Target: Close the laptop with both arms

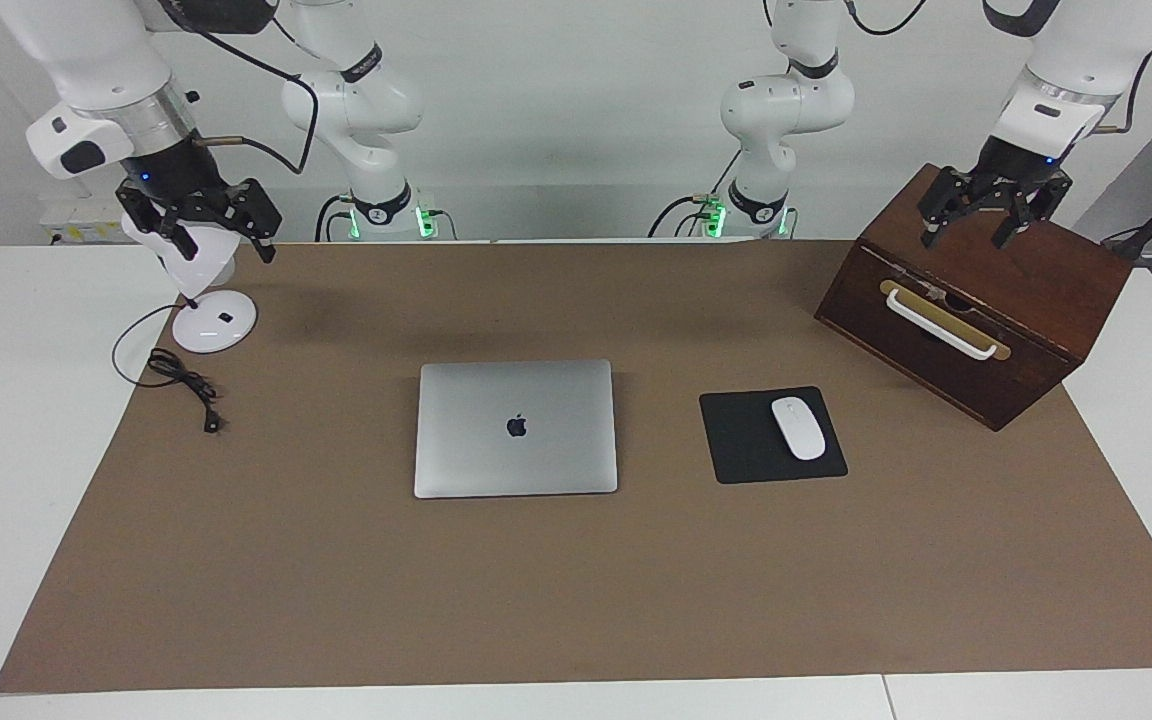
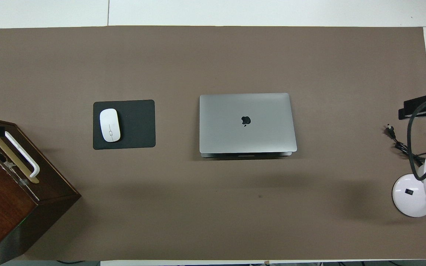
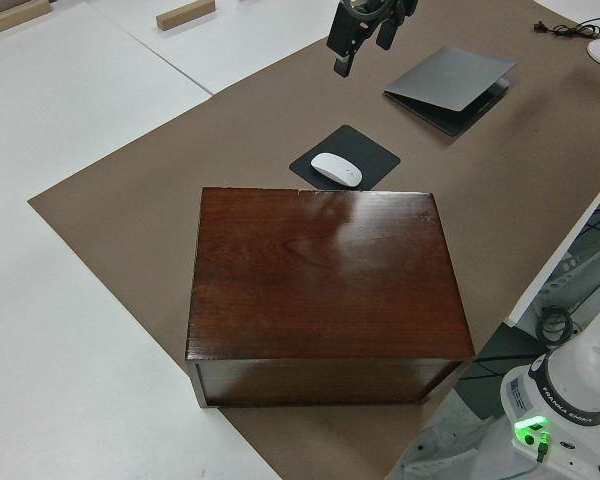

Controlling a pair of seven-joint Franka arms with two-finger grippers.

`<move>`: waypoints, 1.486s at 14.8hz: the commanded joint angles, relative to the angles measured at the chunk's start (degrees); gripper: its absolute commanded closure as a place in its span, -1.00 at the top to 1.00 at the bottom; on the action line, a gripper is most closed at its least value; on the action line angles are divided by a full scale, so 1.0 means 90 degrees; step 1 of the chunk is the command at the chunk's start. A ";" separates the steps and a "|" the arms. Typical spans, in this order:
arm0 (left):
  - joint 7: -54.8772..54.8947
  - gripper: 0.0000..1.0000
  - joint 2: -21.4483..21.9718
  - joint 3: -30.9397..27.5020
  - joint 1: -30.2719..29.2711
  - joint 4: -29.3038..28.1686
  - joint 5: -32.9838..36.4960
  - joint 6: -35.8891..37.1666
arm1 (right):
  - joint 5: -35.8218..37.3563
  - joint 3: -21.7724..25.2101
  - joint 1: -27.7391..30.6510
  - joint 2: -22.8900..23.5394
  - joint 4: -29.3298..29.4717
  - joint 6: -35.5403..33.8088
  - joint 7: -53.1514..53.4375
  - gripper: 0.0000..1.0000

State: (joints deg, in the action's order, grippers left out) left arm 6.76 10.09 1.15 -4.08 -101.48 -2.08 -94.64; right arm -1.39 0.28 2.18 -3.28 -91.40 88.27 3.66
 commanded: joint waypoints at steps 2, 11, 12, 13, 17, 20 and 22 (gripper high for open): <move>-0.0087 1.00 -0.0076 0.0039 0.0004 0.0152 0.0105 0.0330 | 0.0066 -0.0041 0.0080 -0.0163 -0.0205 0.0172 -0.0143 1.00; -0.0634 1.00 -0.0271 0.0166 0.0033 0.0318 0.0095 -0.0353 | 0.0066 -0.0041 0.0080 -0.0163 -0.0205 0.0182 -0.0133 1.00; -0.0634 1.00 -0.0310 0.0156 0.0033 0.0328 0.0095 -0.0354 | 0.0057 -0.0041 0.0070 -0.0163 -0.0205 0.0182 -0.0133 1.00; -0.0634 1.00 -0.0310 0.0166 0.0033 0.0318 0.0085 -0.0354 | 0.0066 -0.0041 0.0070 -0.0163 -0.0205 0.0182 -0.0133 1.00; -0.0634 1.00 -0.0291 0.0166 0.0033 0.0299 0.0066 -0.0334 | 0.0066 -0.0041 0.0070 -0.0163 -0.0205 0.0260 -0.0133 1.00; -0.0634 1.00 -0.0291 0.0166 0.0033 0.0289 0.0066 -0.0315 | 0.0057 -0.0041 0.0080 -0.0143 -0.0215 0.0444 -0.0162 1.00; -0.0634 1.00 -0.0291 0.0166 0.0033 0.0289 0.0066 -0.0315 | 0.0057 -0.0041 0.0051 -0.0143 -0.0225 0.0475 -0.0123 1.00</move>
